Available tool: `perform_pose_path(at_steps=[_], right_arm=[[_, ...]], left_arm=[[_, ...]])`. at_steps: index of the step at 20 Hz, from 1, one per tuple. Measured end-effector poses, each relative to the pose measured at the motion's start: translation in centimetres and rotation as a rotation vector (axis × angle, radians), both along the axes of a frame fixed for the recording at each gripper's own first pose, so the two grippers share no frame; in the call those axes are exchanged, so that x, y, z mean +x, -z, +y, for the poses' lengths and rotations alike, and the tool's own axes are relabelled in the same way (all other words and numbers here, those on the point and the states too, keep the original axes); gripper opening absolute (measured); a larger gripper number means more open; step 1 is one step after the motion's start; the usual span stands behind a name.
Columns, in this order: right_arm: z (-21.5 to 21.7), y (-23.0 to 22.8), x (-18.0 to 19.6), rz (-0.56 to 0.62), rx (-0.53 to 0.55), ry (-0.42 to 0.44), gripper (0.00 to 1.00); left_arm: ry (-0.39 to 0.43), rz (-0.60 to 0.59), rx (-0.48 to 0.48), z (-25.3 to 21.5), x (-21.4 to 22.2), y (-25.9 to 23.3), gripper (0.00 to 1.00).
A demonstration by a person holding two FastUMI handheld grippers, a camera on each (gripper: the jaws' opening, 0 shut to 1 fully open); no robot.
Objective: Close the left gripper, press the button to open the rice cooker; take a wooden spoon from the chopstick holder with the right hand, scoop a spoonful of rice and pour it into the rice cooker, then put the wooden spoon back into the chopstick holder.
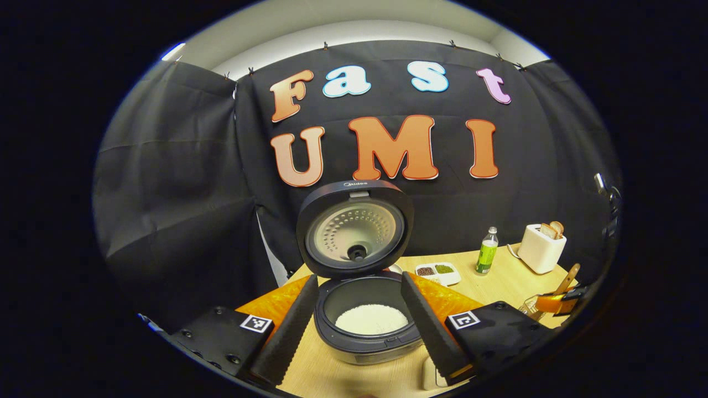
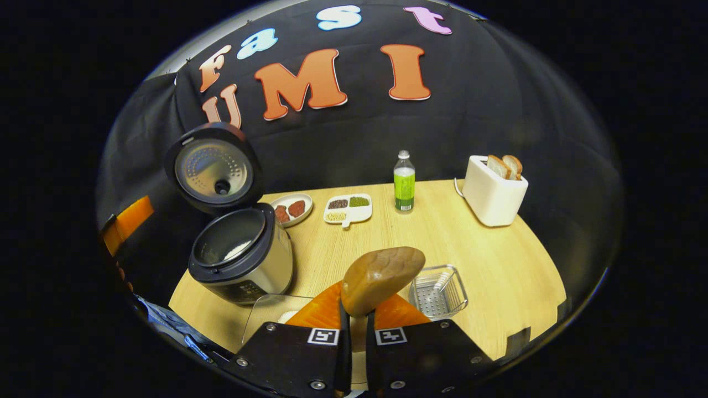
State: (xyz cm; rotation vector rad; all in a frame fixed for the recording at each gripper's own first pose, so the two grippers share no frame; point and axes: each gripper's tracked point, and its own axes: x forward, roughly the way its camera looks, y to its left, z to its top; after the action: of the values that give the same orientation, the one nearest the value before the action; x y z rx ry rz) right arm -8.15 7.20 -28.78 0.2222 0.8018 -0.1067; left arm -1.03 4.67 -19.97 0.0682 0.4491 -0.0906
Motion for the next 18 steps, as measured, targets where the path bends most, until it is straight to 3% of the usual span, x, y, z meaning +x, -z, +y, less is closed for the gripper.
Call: perform_pose_path(at_steps=[6, 9, 12, 16, 17, 18], right_arm=[[0.7, 2.9, -0.8, 0.042, -0.169, 0.022, 0.1], [0.2, 3.3, -0.7, 0.017, -0.248, 0.094, 0.09], [1.2, 3.6, -0.6, -0.011, -0.307, 0.084, 0.09], [2.2, 5.2, -1.9, 0.01, -0.233, 0.16, 0.09], [2.2, 5.4, -2.1, 0.012, -0.219, 0.177, 0.09], [2.3, 6.0, -2.3, 0.024, -0.204, 0.185, 0.09]], left_arm=[[0.03, 0.032, 0.013, 1.5, 0.9, 1.5, 0.99], [0.055, 0.042, 0.008, 1.6, 1.5, 1.8, 1.0], [0.089, 0.058, 0.012, 1.5, 1.9, 2.6, 1.0], [0.136, 0.076, 0.019, 0.8, 2.2, 3.8, 1.0], [0.148, 0.079, 0.024, 0.6, 2.3, 3.9, 0.92], [0.162, 0.081, 0.027, 0.4, 2.1, 4.1, 0.92]])
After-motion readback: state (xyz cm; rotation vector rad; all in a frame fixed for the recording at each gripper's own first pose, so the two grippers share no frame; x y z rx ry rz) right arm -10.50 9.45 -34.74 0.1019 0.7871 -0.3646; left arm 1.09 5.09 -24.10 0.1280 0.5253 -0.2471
